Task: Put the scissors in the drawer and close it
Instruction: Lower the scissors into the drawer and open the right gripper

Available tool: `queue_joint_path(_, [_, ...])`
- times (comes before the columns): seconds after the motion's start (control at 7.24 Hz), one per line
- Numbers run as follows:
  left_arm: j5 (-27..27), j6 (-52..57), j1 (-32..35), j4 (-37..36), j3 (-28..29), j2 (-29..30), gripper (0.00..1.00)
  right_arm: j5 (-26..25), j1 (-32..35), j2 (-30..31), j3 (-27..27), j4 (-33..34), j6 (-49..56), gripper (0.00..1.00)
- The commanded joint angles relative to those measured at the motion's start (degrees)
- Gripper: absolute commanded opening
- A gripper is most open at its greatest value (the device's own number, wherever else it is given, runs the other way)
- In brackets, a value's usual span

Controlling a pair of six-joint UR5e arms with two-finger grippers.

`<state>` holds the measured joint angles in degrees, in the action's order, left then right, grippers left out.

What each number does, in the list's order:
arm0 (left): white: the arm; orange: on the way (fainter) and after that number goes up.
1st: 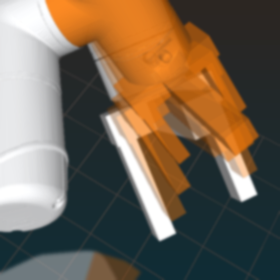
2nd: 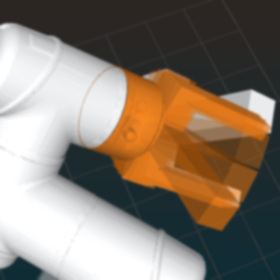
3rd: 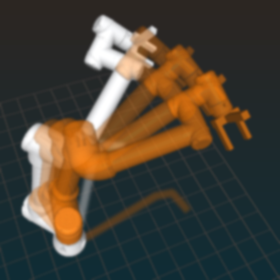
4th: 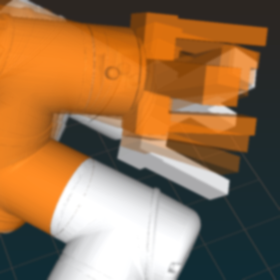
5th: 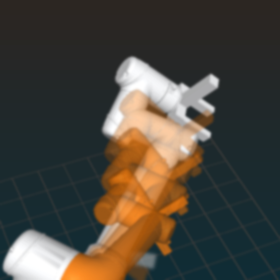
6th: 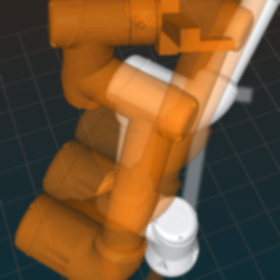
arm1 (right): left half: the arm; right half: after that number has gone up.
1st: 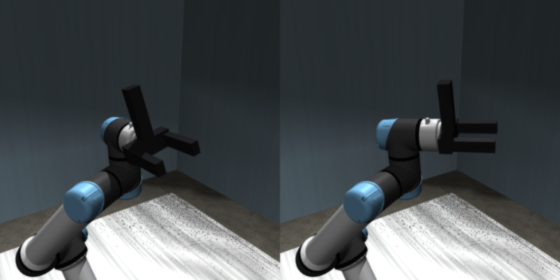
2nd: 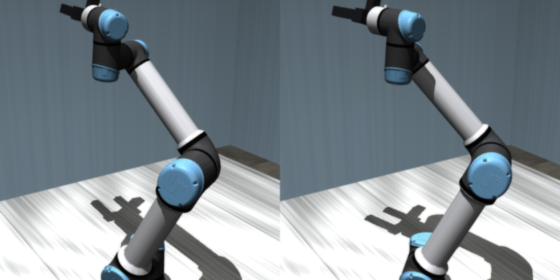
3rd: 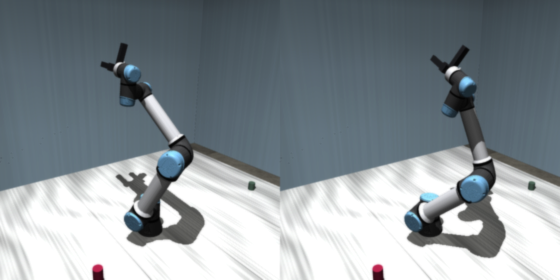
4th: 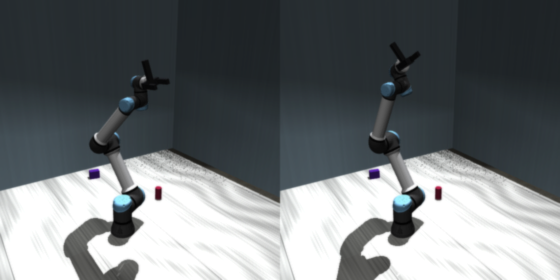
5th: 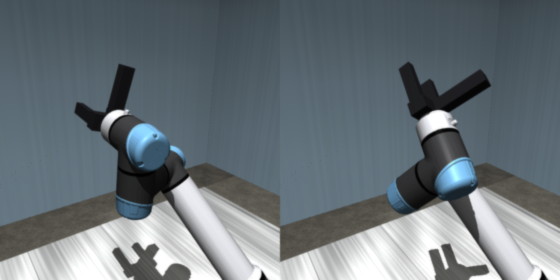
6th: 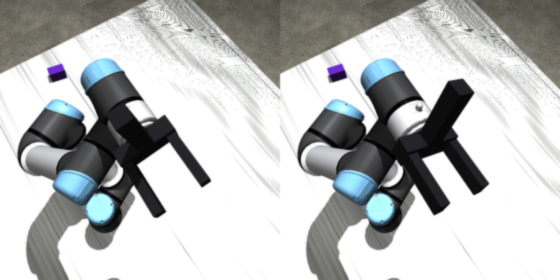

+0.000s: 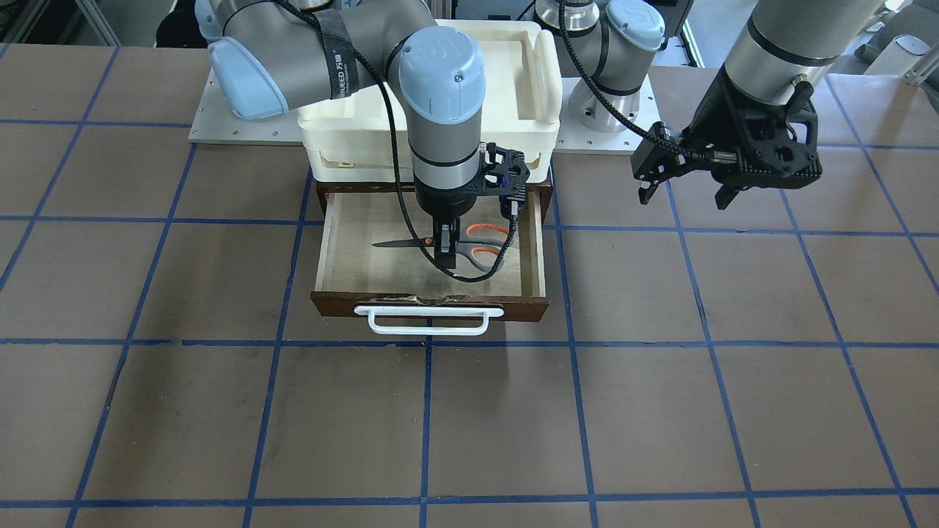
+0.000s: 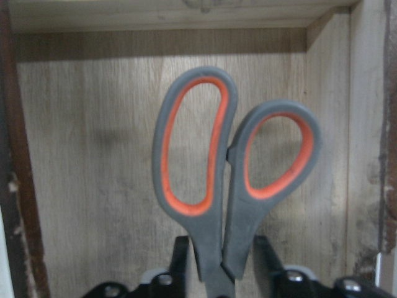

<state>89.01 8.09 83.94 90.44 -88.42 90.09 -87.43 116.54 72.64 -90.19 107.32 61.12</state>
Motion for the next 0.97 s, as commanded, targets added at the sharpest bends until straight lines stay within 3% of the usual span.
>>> queue_joint_path(0.0, [0.0, 0.0, 0.0, 0.0, 0.0, 0.0, 1.00, -1.5, -0.1, 0.0, -0.1, 0.4, 0.1, 0.86])
queue_joint_path(0.14, [0.0, 0.0, 0.0, 0.0, -0.1, 0.0, 1.00, -2.4, -0.2, 0.7, 0.0, 0.3, -0.1, 0.93])
queue_joint_path(0.41, [0.0, 0.0, 0.0, 0.0, -0.1, 0.0, 1.00, -2.2, -4.6, 4.1, 0.4, -0.3, -1.0, 0.93])
queue_joint_path(0.83, [0.0, 0.0, 0.0, -0.1, -0.1, 0.0, 1.00, -0.5, -19.2, 13.2, -0.2, -8.8, -8.9, 0.92])
